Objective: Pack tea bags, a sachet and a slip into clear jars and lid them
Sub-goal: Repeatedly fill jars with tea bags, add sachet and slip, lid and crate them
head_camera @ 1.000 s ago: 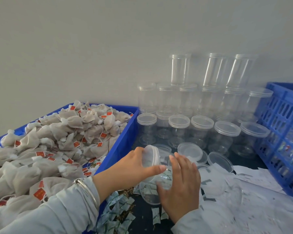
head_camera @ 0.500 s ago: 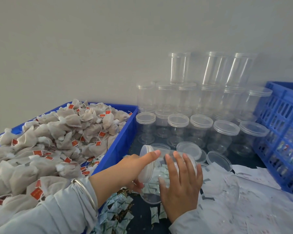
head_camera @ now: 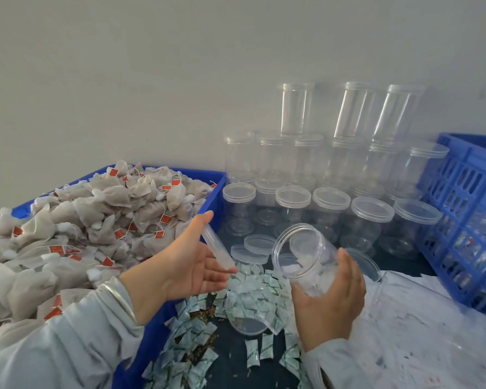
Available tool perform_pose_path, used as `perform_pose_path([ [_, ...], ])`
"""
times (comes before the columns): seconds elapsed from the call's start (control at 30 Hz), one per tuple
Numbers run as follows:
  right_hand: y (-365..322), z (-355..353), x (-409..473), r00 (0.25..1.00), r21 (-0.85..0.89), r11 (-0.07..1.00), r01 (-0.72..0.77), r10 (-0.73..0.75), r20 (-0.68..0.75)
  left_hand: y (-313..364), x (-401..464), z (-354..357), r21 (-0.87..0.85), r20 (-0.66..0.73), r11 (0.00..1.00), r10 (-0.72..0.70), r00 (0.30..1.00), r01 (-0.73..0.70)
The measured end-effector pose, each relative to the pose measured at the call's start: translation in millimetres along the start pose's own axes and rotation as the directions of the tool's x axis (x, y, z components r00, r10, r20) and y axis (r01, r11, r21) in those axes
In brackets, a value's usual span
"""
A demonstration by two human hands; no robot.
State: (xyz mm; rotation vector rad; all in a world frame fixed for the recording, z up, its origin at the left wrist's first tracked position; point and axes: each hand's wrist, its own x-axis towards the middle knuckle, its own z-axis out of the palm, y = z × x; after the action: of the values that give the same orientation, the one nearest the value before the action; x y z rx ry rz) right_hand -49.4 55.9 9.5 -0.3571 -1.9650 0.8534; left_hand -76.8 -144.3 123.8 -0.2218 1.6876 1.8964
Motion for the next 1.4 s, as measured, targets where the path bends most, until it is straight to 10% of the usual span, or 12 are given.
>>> perform_pose_path([
  [0.5, -7, -4, -6, 0.992, 0.052, 0.990, 0.128, -0.128, 0.000, 6, 7, -8, 0.047, -0.337, 0.968, 0.248, 0.908, -0.247],
  [0.67, -19, -10, -11, 0.981, 0.147, 0.975, 0.169, -0.181, 0.069, 30, -1, -34, 0.071, -0.488, 0.900, 0.408, 0.772, -0.431],
  [0.8, -36, -18, -26, 0.941, 0.401, 0.912, -0.083, -0.061, 0.333, 51, -6, -84, 0.174, -0.611, 0.841, 0.500, 0.614, -0.512],
  [0.9, -49, -19, -46, 0.854, 0.502, 0.823, -0.265, -0.042, 0.519, 48, 2, -119, 0.451, -0.633, 0.834, 0.550, 0.544, -0.318],
  [1.03, -61, -18, -76, 0.720, 0.529, 0.767, -0.364, -0.129, 0.682, 27, 13, -141, 0.877, -0.440, 0.425, 0.525, 0.729, 0.223],
  [1.13, -62, -16, -92, 0.639, 0.494, 0.768, -0.407, -0.147, 0.755, 23, 7, -139, 0.922, -0.386, 0.156, 0.327, 0.863, 0.353],
  [1.27, -58, -11, -87, 0.553, 0.493, 0.764, -0.416, -0.218, 0.804, 30, -6, -132, 0.930, -0.366, 0.057, 0.165, 0.916, 0.362],
  [1.4, -51, -3, -85, 0.550, 0.446, 0.791, -0.420, -0.169, 0.818, 27, -16, -129, 0.912, -0.371, 0.172, -0.046, 0.927, 0.373],
])
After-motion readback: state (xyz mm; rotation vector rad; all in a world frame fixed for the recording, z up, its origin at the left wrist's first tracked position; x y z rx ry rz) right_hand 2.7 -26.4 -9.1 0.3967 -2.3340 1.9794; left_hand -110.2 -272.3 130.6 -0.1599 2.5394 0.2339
